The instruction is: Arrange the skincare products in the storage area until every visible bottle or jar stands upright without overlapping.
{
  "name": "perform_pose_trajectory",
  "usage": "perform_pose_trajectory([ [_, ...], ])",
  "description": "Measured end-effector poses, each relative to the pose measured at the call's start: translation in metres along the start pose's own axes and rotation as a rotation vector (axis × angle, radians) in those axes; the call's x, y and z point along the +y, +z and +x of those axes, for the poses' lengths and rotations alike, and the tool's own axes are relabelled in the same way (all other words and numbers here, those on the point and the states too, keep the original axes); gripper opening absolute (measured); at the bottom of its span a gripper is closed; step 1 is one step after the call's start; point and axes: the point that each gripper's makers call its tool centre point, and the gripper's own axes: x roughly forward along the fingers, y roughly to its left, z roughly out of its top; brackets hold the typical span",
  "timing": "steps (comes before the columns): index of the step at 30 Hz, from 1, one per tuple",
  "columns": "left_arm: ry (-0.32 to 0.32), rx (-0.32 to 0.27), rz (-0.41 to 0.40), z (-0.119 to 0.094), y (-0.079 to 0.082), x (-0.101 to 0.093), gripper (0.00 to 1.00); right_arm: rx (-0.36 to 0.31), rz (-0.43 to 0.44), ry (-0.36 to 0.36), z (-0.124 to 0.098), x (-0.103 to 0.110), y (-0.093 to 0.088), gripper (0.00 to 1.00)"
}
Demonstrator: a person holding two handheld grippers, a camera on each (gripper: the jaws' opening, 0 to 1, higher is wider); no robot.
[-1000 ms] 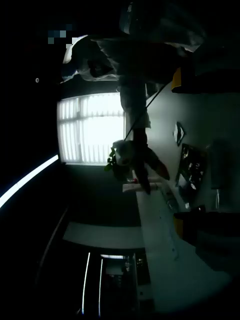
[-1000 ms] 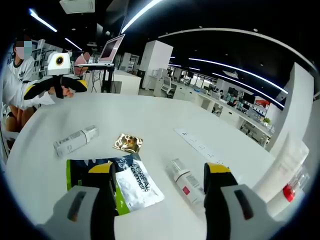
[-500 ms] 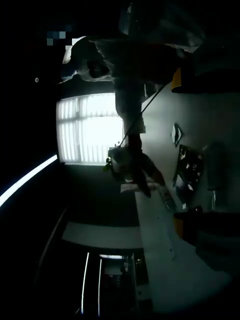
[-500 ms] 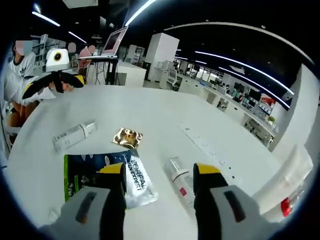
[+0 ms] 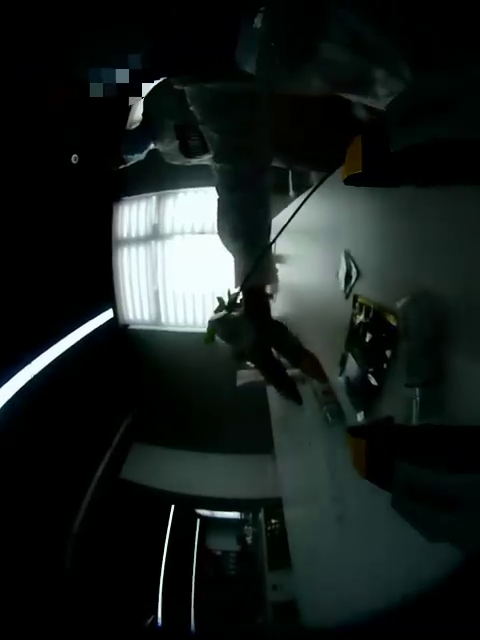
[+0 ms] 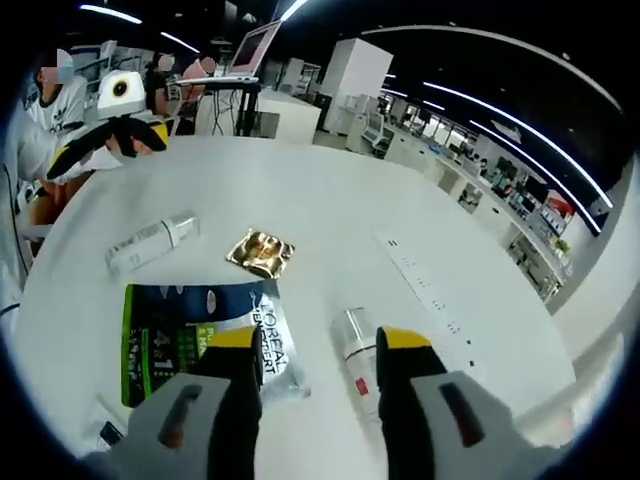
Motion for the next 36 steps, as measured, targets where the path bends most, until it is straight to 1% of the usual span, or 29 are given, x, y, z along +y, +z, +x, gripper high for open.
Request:
perform_pose_trajectory([
  [5, 0.001, 0.003, -0.003, -0.002, -0.002, 0.000, 1.00, 0.018, -0.007, 0.004, 0.002, -0.002, -0.003, 0.45],
  [8, 0.000, 0.006, -0.001, -0.004, -0.002, 0.000, 1.00, 0.046, -0.023, 0.020, 0.003, -0.003, -0.006, 0.45],
  [11, -0.002, 0.001, -0.001, -0.005, -0.001, 0.000, 1.00, 0.094, -0.060, 0.041, 0.006, -0.004, -0.008, 0.44],
  [17, -0.008, 0.009, -0.001, -0.005, -0.004, -0.002, 1.00, 0.189, -0.095, 0.066, 0.014, -0.012, -0.016, 0.42],
  [22, -0.010, 0.016, -0.006, -0.007, -0.006, -0.002, 1.00, 0.217, -0.099, 0.073, 0.019, -0.020, -0.017, 0.39],
  [29, -0.014, 0.019, -0.015, -0.007, -0.013, -0.004, 1.00, 0.262, -0.105, 0.100, 0.023, -0.020, -0.020, 0.38],
  [32, -0.018, 0.022, -0.018, -0.006, -0.015, -0.006, 1.00, 0.276, -0.117, 0.118, 0.027, -0.019, -0.017, 0.38],
  [34, -0.019, 0.025, -0.015, -0.005, -0.016, -0.006, 1.00, 0.302, -0.134, 0.127, 0.030, -0.019, -0.019, 0.38],
  [36, -0.020, 0.025, -0.016, -0.006, -0.015, -0.006, 1.00, 0.312, -0.139, 0.136, 0.032, -0.018, -0.019, 0.37],
])
